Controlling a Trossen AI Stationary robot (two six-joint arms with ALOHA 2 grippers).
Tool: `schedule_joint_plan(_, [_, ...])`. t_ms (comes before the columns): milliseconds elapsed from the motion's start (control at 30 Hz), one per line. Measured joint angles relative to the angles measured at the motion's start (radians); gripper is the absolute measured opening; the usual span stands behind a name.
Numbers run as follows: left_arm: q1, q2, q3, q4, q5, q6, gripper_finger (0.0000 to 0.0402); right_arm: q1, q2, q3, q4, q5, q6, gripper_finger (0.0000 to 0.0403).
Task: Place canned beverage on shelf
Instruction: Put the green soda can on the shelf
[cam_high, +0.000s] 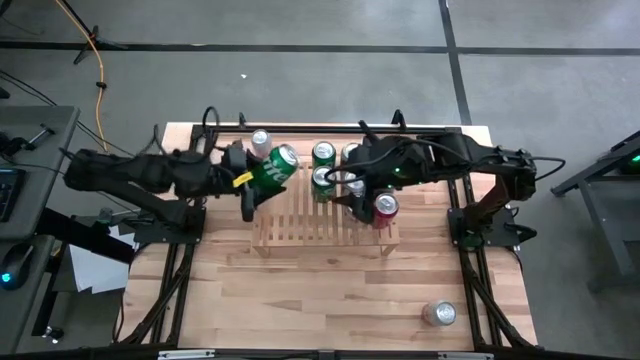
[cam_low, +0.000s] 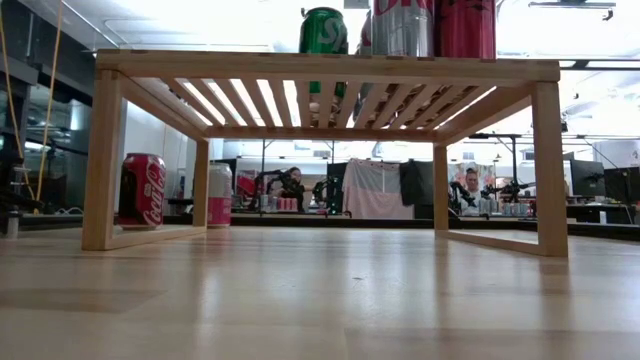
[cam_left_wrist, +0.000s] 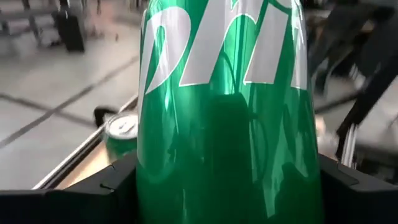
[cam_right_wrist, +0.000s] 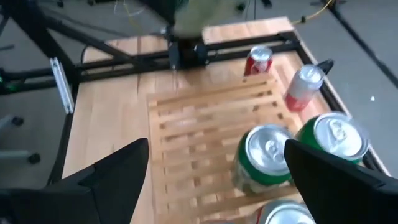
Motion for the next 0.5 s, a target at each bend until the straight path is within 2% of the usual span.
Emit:
schedule_joint_plan(167, [-0.029, -0.033, -0.255, 0.473, -0.058, -0.001, 0.0279, -0.001, 0.007, 0.000, 0.096, 0.029, -0.004, 0.0359])
schedule_joint_plan(267, [-0.033, 0.001, -0.325, 0.708, -0.172, 0.029, 0.0279, -0.016, 0.023, 0.000, 0.223, 0.067, 0.005, 0.0360])
schedule_joint_plan(367, [-0.032, 0.057, -0.318, 0.804, -0.320, 0.083, 0.0279, -0.041, 0.047, 0.000, 0.359, 0.110, 0.077, 0.0360])
schedule_joint_plan(500, [-0.032, 0.135, -0.251, 0.811, -0.474, 0.155, 0.0279, -0.067, 0.075, 0.000, 0.496, 0.162, 0.196, 0.0360])
